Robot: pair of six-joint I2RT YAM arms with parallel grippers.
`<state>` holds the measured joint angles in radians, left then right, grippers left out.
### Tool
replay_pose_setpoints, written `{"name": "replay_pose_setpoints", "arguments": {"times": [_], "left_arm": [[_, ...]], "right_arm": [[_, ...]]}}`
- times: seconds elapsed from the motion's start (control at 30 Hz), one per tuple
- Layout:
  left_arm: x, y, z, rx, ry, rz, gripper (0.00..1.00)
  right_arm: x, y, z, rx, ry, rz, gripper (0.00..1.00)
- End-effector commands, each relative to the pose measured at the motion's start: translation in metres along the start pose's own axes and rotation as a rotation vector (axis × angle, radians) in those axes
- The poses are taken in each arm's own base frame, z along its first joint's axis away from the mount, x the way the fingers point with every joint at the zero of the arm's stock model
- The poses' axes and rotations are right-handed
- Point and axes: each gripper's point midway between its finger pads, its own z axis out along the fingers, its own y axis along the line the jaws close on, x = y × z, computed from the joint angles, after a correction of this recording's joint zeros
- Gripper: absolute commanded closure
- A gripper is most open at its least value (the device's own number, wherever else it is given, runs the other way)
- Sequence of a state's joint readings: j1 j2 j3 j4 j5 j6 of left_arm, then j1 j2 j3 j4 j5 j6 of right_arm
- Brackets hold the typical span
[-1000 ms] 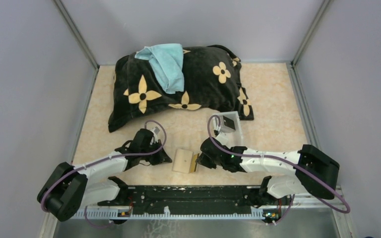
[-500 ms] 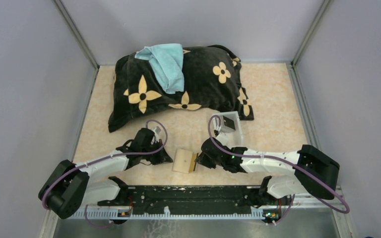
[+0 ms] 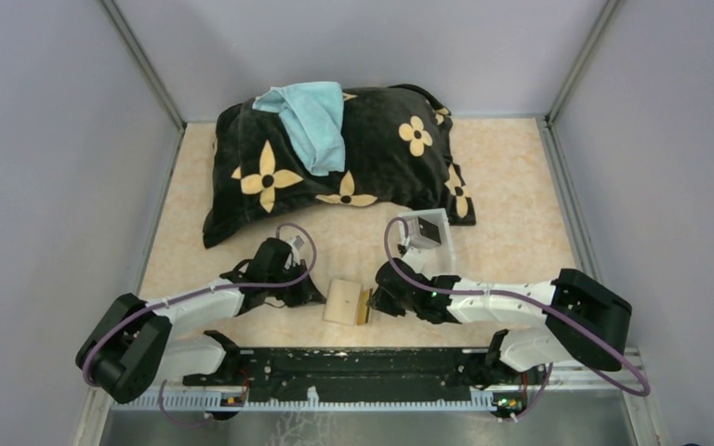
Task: Put the credit cards into the card holder
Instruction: Open the card holder at the center of the board.
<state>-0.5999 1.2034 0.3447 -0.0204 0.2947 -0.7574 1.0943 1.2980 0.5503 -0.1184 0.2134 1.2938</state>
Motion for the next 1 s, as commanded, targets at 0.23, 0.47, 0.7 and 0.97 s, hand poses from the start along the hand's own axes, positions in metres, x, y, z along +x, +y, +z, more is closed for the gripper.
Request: {"name": "replay_pose_setpoints", "arguments": {"times": [0.23,0.47,0.7,0.97], "left_arm": [[0.005,0.013,0.004,-0.054,0.026,0.032,1.0],[0.007,0.015,0.005,-0.059,0.026,0.027,1.0],[0.008,0.016,0.004,-0.061,0.028,0.024,1.0],[0.009,0.017,0.004,-0.066,0.027,0.018,1.0]], "right_arm": [[-0.014,0.026,-0.003,-0.069,-0.036,-0.037,1.0],[-0.018,0.028,-0.008,-0.067,-0.051,-0.05,1.0],[-0.019,0.031,-0.009,-0.078,-0.053,-0.053,1.0],[-0.02,0.034,-0.01,-0.089,-0.054,-0.056,1.0]]}}
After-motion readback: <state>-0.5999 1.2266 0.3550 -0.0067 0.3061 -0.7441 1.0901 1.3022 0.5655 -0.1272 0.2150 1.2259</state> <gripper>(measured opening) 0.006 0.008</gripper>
